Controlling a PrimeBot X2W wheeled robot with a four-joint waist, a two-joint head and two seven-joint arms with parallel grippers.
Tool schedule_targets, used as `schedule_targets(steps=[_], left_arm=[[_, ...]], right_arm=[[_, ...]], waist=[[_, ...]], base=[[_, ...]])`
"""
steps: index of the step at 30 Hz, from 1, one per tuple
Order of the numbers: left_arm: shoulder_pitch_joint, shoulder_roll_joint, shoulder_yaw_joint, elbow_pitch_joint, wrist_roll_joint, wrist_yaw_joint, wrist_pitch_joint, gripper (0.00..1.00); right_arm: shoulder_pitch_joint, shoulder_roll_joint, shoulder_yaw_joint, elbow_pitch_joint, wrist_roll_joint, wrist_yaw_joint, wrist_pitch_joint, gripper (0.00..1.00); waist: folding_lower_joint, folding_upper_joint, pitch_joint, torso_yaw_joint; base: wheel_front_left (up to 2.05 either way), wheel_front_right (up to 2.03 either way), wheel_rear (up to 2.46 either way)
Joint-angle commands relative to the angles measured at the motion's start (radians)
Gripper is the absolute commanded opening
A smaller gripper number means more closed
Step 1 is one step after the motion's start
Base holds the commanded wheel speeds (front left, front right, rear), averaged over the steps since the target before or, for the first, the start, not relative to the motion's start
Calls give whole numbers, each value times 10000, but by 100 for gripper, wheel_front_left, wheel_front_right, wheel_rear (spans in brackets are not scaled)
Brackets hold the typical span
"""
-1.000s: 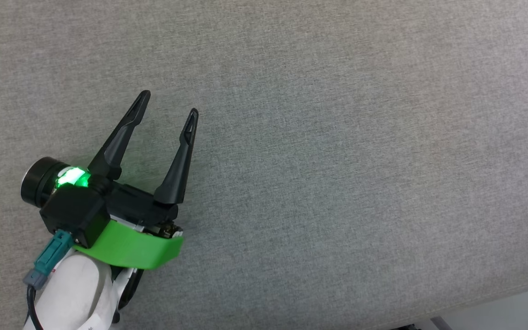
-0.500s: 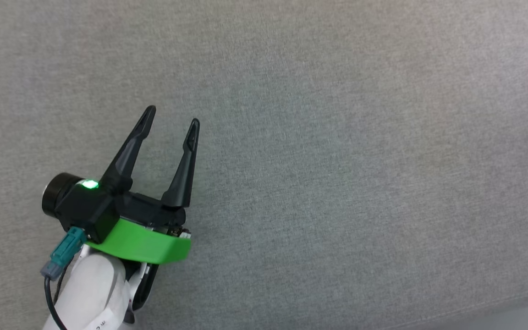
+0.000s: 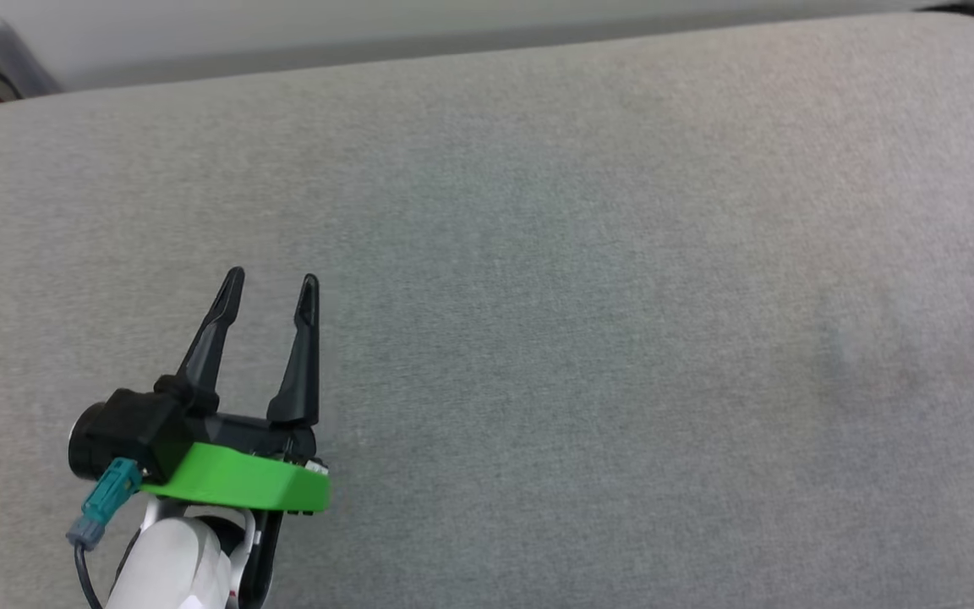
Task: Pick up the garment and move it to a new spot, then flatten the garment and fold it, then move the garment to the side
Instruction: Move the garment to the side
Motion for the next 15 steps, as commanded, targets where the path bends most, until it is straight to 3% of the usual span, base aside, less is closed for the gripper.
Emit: schedule_targets(steps=[1, 8, 15], left_arm=[[148, -112, 117, 42, 113, 21, -55, 100], [516, -439, 386, 392, 368, -96, -56, 100], [729, -705, 689, 892, 660, -184, -56, 100]], right_arm=[[428, 283, -48, -422, 59, -11, 122, 100], [2098, 1822, -352, -1910, 24, -11, 247, 100], [3137, 2745, -151, -1949, -299, -11, -334, 100]], waist=[[1, 118, -662, 646], [1, 118, -970, 1032], [1, 118, -1149, 1136]], base=[[0, 0, 0], [0, 0, 0], [0, 0, 0]])
